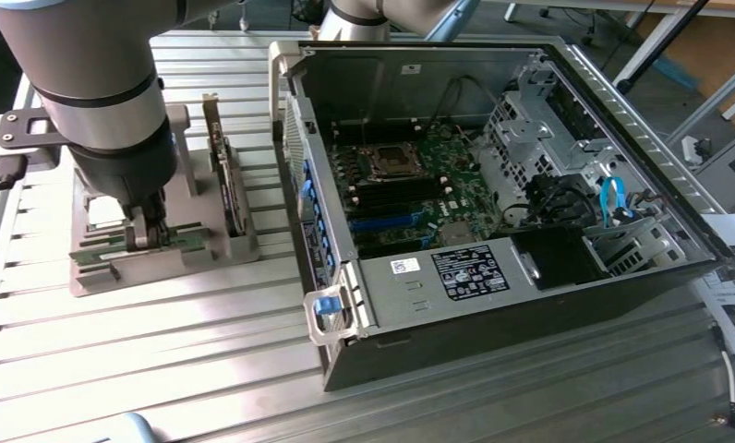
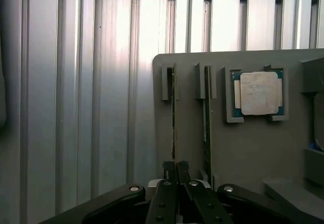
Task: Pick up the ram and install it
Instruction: 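Pick up the ram and move it above insertion slot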
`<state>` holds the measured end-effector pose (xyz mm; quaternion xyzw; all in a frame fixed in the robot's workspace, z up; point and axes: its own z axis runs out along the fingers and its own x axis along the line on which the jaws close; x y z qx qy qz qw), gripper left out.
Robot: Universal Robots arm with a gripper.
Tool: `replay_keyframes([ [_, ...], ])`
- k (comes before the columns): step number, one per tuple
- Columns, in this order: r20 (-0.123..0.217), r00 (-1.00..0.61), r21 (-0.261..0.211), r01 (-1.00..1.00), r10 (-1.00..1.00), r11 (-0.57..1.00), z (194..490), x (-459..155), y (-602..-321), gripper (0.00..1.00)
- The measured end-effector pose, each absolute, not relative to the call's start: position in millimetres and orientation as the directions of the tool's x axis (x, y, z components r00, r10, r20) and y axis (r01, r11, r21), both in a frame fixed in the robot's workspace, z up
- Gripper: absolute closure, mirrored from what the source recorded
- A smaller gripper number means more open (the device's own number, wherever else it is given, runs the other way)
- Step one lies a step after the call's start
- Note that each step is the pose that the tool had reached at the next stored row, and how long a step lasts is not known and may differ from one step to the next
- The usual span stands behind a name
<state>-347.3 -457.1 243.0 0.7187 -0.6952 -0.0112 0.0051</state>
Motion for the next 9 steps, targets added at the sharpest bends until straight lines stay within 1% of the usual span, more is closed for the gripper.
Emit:
replay_keyframes([
  [9,-0.009,0.033,0.023,-0.999,-0.999,-0.033,244.5,-347.3,-457.1,0.88],
])
